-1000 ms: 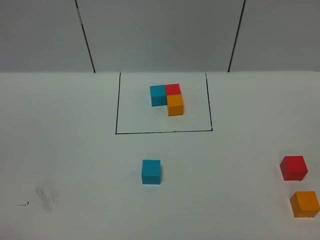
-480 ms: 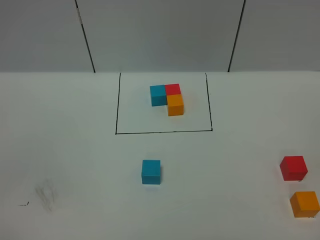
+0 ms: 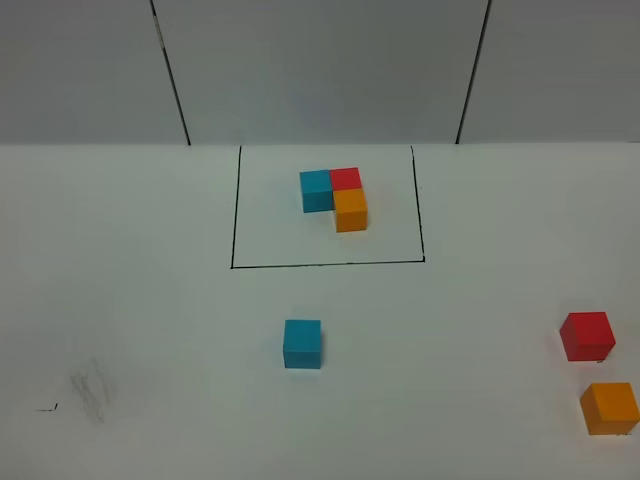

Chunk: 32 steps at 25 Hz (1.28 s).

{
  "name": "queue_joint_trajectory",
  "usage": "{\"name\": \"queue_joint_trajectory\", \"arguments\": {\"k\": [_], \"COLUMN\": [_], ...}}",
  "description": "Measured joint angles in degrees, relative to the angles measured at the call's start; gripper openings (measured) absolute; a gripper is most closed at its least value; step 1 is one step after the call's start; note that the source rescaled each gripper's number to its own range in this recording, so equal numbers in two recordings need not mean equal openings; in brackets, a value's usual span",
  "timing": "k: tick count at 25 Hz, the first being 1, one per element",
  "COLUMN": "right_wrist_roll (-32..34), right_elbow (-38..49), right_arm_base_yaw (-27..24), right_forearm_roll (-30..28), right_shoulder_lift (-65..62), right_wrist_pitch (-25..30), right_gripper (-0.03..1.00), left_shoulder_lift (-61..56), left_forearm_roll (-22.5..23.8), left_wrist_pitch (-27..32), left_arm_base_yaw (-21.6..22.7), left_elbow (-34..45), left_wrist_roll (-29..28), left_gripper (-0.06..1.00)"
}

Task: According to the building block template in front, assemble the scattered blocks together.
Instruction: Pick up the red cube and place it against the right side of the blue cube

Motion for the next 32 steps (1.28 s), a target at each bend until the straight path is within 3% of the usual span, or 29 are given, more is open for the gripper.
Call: {"name": "queue_joint_trajectory", "arguments": {"k": [3,12,21,25,32], "right_wrist_roll": [0.0,0.0,0.0,0.0,0.0], "right_elbow": [0.0,0.0,0.0,0.0,0.0], "right_arm_base_yaw": [0.0,0.0,0.0,0.0,0.0], "right_forearm_roll": [0.0,0.0,0.0,0.0,0.0], "right_shoulder_lift": [0.0,0.0,0.0,0.0,0.0], "right_wrist_pitch": [0.0,0.0,0.0,0.0,-0.1], "right_gripper": [0.63,0.63,0.63,0.63,0.63], "left_shoulder_lift": [0.0,0.0,0.0,0.0,0.0], "left_forearm_roll": [-0.1,-0.2,-0.2,-0.2,-0.2], "left_wrist_pitch": [0.0,0.1,0.1,0.1,0.1], "left_arm_base_yaw": [4.4,28.7,48.8,51.3,49.0], "left_elbow": [0.0,0.0,0.0,0.0,0.0], "left_wrist_roll": [0.1,0.2,0.2,0.2,0.2], "left_gripper": [0.84,0.84,0.84,0.84,0.84]}}
